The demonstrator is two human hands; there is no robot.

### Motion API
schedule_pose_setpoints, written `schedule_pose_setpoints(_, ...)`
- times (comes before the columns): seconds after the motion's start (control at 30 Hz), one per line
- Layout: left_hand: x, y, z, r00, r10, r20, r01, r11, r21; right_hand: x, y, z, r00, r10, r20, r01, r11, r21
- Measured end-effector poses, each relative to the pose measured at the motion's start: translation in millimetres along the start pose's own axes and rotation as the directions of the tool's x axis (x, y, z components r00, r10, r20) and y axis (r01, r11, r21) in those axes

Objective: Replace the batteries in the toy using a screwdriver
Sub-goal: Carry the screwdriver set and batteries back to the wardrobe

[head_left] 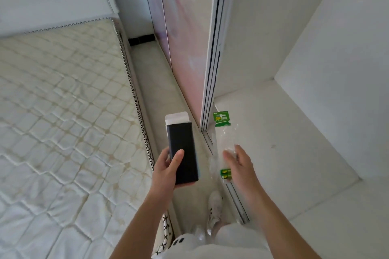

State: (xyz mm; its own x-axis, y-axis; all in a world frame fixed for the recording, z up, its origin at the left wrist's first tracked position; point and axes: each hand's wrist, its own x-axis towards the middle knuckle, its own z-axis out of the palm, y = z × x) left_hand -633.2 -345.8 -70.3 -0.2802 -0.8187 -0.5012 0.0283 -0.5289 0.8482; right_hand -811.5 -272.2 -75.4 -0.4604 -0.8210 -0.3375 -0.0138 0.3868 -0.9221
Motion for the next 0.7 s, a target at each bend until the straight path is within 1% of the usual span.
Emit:
schedule_pose_setpoints(0.13, 28, 10, 1, 0.999, -0.002, -0.037, 0.002, 1.000, -0.001, 40, -11, 9, 0.999, 0.011, 0.041, -0.011, 1.000, -0.006)
schedule_pose_setpoints(0.3, 73, 24, 14, 1.000, -0.008, -0.029, 0.009, 1.000, 0.010, 98, -20, 12, 0.997, 0.072, 0.037, -0.076, 0.989, 0.129)
schedule_pose_setpoints(0.33, 84, 26, 18, 1.000, -0.013, -0.020, 0.013, 1.000, 0.015, 109, -23, 10, 0.997, 0.064, 0.033, -0.068, 0.986, 0.151)
schedule_pose_setpoints(0.43, 119, 35, 38, 0.999, -0.029, 0.016, 0.028, 0.999, 0.024, 145, -19, -5, 0.999, 0.034, 0.027, -0.038, 0.990, 0.139)
schedule_pose_setpoints(0.53, 147, 42, 63, 0.999, -0.042, 0.032, 0.041, 0.999, 0.027, 176, -20, -28, 0.998, 0.066, 0.017, -0.068, 0.993, 0.093)
schedule_pose_setpoints(0.63, 165, 51, 88, 0.996, -0.063, 0.062, 0.061, 0.998, 0.030, 196, -21, -48, 0.997, 0.076, -0.005, -0.074, 0.987, 0.140)
schedule_pose_setpoints(0.7, 174, 56, 104, 0.992, -0.080, 0.095, 0.076, 0.996, 0.045, 201, -26, -60, 0.997, 0.070, -0.044, -0.061, 0.982, 0.176)
